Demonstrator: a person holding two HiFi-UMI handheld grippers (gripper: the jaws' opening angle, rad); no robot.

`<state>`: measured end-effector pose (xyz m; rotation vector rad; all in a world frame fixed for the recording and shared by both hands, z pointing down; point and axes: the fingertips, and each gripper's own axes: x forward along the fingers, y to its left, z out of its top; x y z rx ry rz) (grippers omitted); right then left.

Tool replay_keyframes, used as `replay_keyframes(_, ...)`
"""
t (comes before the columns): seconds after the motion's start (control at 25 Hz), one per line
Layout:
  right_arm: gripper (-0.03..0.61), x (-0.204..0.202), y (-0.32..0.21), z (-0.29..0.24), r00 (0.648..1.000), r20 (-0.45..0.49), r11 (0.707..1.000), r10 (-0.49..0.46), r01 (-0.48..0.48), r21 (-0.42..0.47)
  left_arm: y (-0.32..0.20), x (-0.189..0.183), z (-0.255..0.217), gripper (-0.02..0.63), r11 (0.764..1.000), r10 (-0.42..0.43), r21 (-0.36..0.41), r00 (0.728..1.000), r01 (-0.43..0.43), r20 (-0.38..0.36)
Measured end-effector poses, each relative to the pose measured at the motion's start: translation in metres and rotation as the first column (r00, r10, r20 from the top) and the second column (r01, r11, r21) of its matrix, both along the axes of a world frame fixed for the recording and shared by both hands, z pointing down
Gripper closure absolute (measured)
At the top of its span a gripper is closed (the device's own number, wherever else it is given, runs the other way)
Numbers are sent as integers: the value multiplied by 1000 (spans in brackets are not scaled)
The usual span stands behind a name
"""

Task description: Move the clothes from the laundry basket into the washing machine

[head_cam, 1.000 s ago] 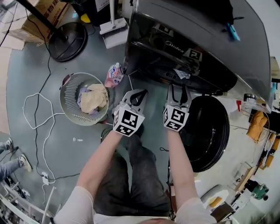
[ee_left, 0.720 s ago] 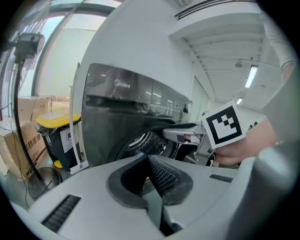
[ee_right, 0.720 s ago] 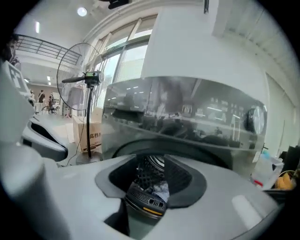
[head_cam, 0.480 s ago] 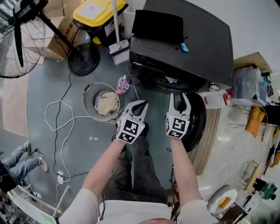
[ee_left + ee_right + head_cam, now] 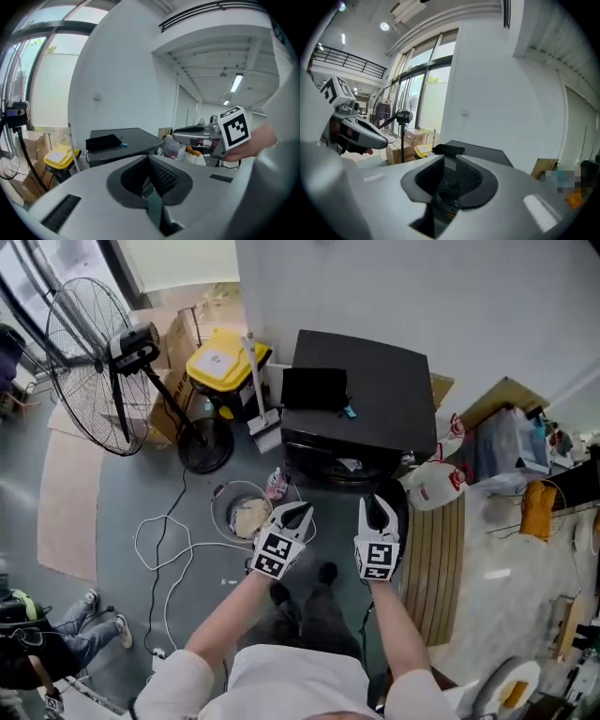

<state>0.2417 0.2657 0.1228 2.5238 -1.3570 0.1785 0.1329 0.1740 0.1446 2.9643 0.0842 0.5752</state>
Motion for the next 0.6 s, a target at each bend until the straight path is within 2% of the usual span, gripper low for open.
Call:
replay_keyframes(0.24,493,-9,37,-84,999,31,999,-12,11,35,25,-15,-85,607,1000,1,-22,998,-2,-62)
replay_keyframes(0.32,496,-13,47,-111,999,18,998,-49,48,50,28,-17,-108,607,1000,-22,-22,996,20,-83)
replay_keyframes(0.44,550,-16,63,-146,996,6,993,-86,86,83,28,-17,-139,607,998,-64,-26,991,62,-119)
replay_keyframes(0.6,552,-17,88,-183,994,-14,989,-106,107,102,33,-19,-181,607,995,-94,-36,981,89,-168)
